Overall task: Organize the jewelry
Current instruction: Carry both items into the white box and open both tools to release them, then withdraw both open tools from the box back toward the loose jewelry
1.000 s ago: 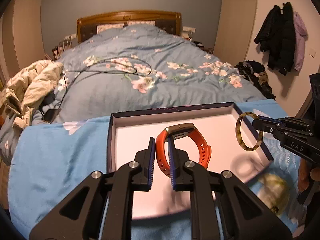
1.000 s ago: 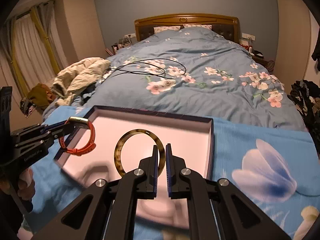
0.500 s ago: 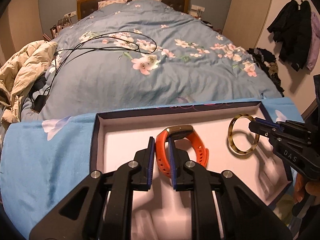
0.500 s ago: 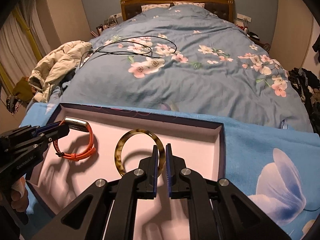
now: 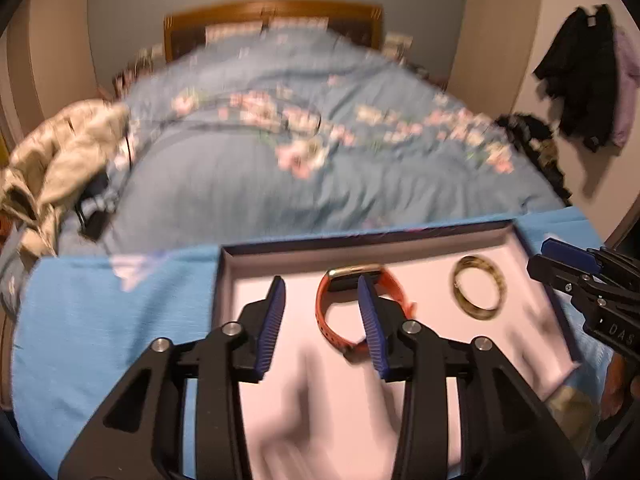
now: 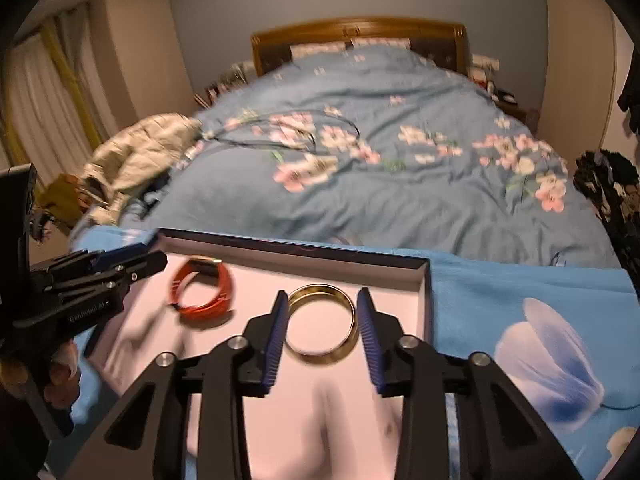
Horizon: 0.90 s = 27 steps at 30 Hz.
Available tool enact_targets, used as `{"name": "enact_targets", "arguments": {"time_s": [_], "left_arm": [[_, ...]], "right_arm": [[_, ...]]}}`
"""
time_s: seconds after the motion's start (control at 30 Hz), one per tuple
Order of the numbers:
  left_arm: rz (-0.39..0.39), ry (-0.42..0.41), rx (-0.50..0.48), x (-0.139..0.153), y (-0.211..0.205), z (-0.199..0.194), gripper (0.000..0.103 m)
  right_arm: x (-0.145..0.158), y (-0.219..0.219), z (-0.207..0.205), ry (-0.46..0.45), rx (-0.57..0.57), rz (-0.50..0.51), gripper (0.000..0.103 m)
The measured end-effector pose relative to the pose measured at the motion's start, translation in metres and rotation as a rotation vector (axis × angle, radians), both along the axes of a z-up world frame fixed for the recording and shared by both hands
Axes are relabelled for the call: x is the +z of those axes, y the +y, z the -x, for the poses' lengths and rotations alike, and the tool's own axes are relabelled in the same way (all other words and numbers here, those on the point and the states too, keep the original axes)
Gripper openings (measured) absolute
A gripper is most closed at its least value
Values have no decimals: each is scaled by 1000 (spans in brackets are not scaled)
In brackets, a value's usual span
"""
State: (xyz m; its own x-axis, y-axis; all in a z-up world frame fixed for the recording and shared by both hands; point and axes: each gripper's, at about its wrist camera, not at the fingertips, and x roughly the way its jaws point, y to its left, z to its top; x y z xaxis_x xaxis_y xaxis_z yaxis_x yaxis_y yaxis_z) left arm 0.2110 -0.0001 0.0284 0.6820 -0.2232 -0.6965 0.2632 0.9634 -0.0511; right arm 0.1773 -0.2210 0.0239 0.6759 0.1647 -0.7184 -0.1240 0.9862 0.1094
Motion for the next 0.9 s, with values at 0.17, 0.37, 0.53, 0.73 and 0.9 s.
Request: {"name": "enact_targets", "arguments": {"time_s": [0.17, 0.37, 0.53, 0.73, 0.9], "left_arm": [[28, -104, -88, 24, 13, 66, 42], [65, -92, -187, 15, 23, 143, 45], [9, -95, -234, -2, 22, 201, 45], [-8, -41, -301, -23, 10, 236, 45], [10, -15, -328, -31, 5, 249, 45]], "right_arm": [[20, -2, 68, -94, 86, -9, 51], [5, 4, 135, -44, 181, -12, 51], [-21, 12, 174, 24, 230, 19, 50], [-39, 26, 192, 68, 287, 37, 43], [-46, 35, 188, 74, 290, 52, 34]]}}
